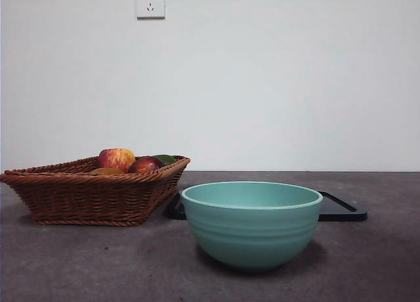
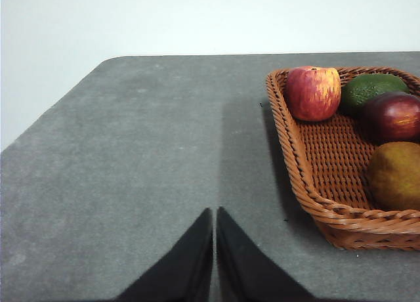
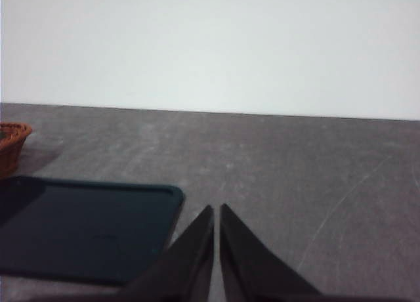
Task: Pick up the wifruite, put it on the bowl, pick up the plate, put it on desk
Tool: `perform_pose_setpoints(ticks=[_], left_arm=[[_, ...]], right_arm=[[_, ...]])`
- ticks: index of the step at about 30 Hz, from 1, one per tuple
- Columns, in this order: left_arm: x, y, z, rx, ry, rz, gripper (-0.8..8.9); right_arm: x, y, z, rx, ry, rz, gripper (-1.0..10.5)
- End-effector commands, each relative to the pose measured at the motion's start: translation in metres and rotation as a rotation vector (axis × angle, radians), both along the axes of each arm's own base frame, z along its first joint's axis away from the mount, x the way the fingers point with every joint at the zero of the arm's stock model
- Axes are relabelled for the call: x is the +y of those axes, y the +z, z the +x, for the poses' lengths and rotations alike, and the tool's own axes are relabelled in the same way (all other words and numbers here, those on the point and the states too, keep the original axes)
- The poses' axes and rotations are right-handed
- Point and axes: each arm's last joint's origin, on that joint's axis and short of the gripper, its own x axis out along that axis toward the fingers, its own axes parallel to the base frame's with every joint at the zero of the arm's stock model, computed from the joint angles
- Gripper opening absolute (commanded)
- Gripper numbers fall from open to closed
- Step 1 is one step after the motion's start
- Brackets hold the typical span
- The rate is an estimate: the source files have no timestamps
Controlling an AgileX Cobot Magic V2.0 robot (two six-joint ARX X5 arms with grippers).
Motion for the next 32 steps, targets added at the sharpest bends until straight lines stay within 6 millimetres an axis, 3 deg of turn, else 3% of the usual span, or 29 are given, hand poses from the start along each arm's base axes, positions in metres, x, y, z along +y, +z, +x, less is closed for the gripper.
perform_pose_setpoints(ticks=[1, 8, 32], left_arm=[[0.0, -0.007, 0.001, 0.025, 0.004, -0.005, 0.08], [0.0, -0.007, 0.001, 0.024, 0.004, -0.005, 0.08], [0.0, -0.007, 0.001, 0.024, 0.004, -0.005, 0.08]], right_arm=[[0.0, -0.003, -0.001, 0.02, -0.003, -0.001, 0.1], [0.0, -0.019, -0.002, 0.179, -0.003, -0.006, 0.1], [0.0, -0.016, -0.002, 0.156, 0.004, -0.002, 0.1]])
